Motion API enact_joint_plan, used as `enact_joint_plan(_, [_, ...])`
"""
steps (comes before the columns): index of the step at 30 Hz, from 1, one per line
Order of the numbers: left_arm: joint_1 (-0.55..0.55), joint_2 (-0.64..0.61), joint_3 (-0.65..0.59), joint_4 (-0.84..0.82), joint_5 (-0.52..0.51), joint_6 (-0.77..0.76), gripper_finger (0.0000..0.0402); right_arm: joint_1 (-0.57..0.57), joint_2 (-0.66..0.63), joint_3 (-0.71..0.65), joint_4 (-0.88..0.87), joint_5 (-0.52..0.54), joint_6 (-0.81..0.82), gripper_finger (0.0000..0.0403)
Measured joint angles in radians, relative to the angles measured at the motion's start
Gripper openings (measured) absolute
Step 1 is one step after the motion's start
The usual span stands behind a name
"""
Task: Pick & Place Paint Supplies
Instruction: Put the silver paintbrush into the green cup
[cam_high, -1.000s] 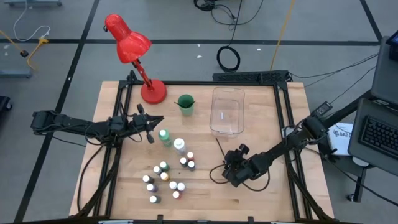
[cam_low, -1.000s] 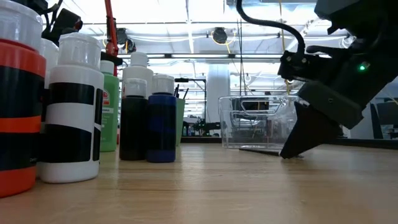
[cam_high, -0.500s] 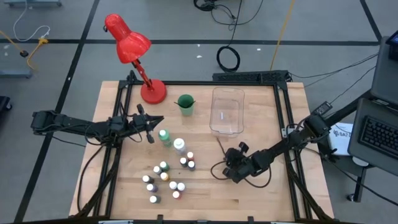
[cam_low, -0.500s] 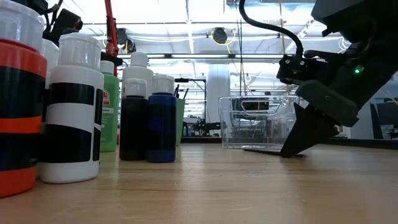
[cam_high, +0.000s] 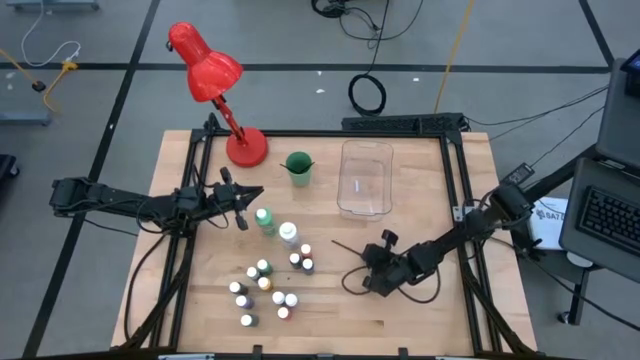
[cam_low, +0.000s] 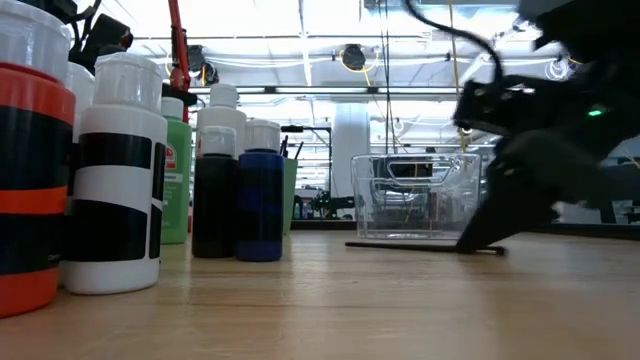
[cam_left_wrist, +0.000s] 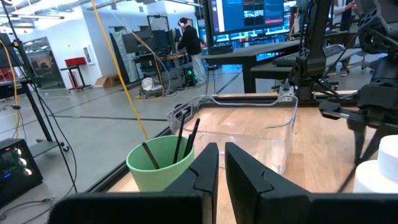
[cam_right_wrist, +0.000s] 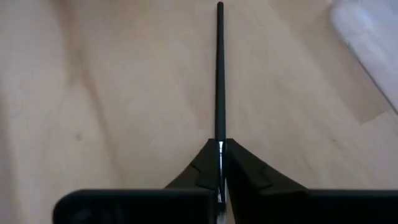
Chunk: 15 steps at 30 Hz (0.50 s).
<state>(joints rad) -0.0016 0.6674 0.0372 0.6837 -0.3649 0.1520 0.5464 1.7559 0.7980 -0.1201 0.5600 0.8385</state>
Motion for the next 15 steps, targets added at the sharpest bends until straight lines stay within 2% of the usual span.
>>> enact_joint_plan(4, [0.0,0.0,0.0,0.0,0.0,0.0,0.0033,0.032,-0.08,-0.004,-0.018,-0.009,-0.054,0.0003])
enact_joint_plan(10, [0.0,0.0,0.0,0.001,0.008,0.0,0.0033,0.084,-0.207,-0.001,-0.013,0.12,-0.139,0.0001])
enact_joint_plan(15, [0.0,0.007,0.001,0.062,0.147,-0.072,0.0033,0.104,-0.305,-0.001,0.08,0.239,-0.357,0.0003])
